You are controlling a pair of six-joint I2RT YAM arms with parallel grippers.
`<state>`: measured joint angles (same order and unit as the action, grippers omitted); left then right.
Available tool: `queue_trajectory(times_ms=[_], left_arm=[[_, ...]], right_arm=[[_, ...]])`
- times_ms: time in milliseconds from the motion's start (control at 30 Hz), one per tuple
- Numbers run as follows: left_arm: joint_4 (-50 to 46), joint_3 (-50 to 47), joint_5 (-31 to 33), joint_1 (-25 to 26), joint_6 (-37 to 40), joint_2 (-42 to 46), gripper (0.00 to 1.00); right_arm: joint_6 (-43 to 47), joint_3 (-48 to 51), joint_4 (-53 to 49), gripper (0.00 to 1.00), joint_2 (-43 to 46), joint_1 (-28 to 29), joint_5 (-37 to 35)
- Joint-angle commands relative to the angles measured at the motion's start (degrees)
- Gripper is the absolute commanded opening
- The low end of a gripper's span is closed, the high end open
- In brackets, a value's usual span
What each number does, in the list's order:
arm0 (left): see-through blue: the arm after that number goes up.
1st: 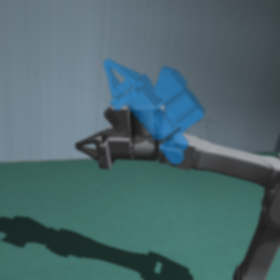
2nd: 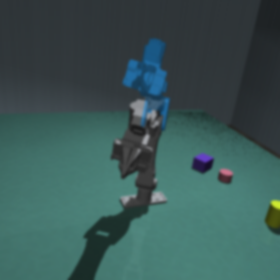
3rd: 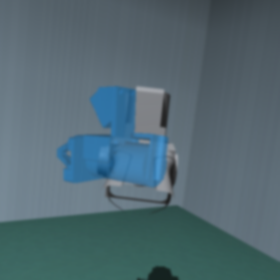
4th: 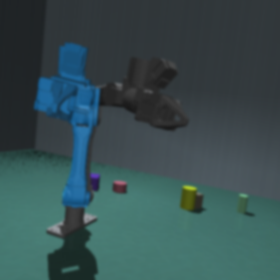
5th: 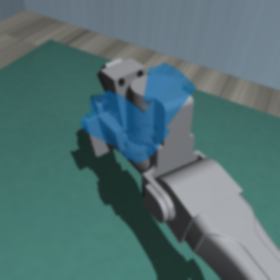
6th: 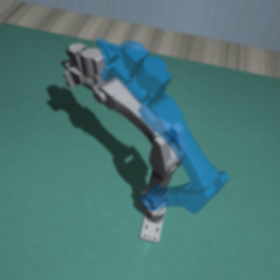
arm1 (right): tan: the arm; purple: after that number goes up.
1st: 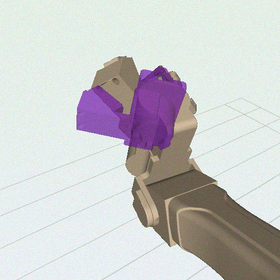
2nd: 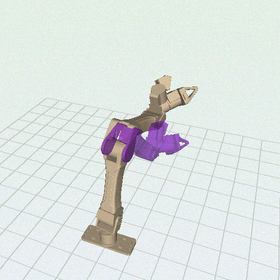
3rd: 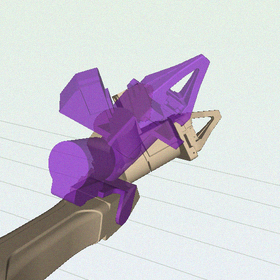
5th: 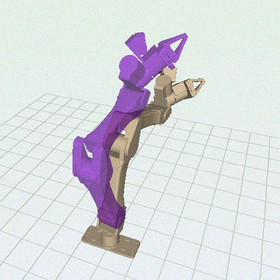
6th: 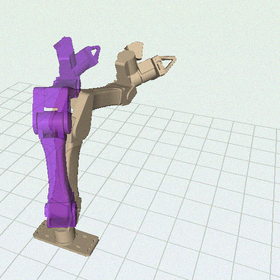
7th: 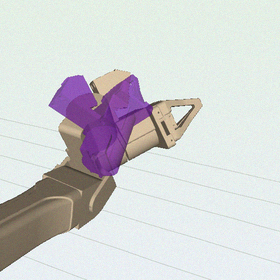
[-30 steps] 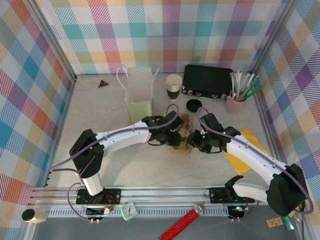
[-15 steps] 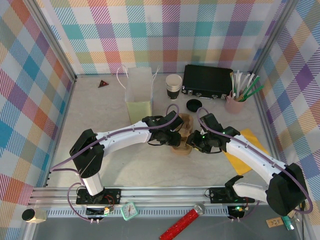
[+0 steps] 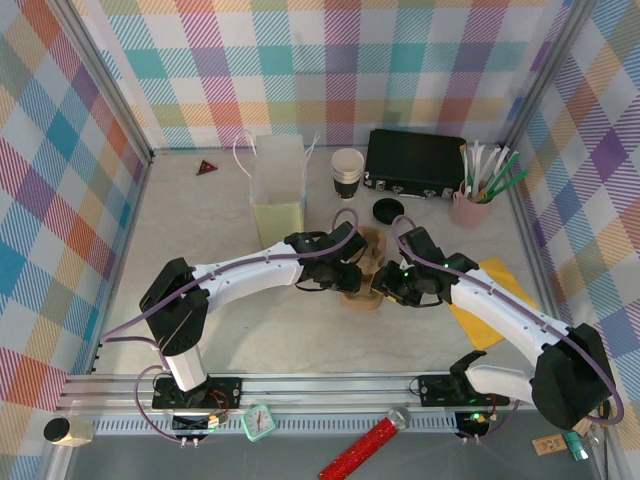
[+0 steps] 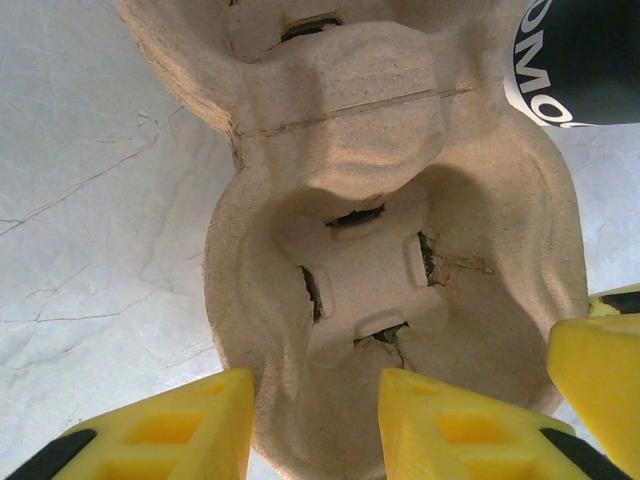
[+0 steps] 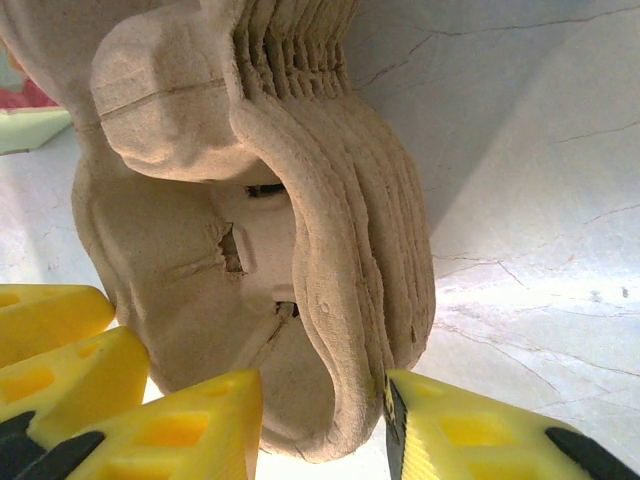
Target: Pack the takeout coffee
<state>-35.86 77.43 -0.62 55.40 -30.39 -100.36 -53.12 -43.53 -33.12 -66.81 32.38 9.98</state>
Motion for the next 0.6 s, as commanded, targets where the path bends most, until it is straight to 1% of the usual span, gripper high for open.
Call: queue_trajectory(times_ms=[0,267,467,567], left_arm=[[-0.9,1.4,-1.3,0.4,0.7,-0.7,0.37],[-1.0,1.6,-1.1,0.5,0.7,-0.7,0.37],[-1.1,1.6,-1.2,0.6,0.8,-0.7,0.37],[-1.2,1.8,-1.2,0.7,0.9,-0.8,0.37]], right_arm=[[0.1,0.6,2.4,0.38,1.9,0.2,1.7],[0.8,-0.7,-1.6,0.39,1.2,0.2,-0.4],[-0.2,1.2,3.5,0.39,1.9,0.2,2.2],[-0.1,0.8,2.6,0.39,1.4,0.2,1.9]])
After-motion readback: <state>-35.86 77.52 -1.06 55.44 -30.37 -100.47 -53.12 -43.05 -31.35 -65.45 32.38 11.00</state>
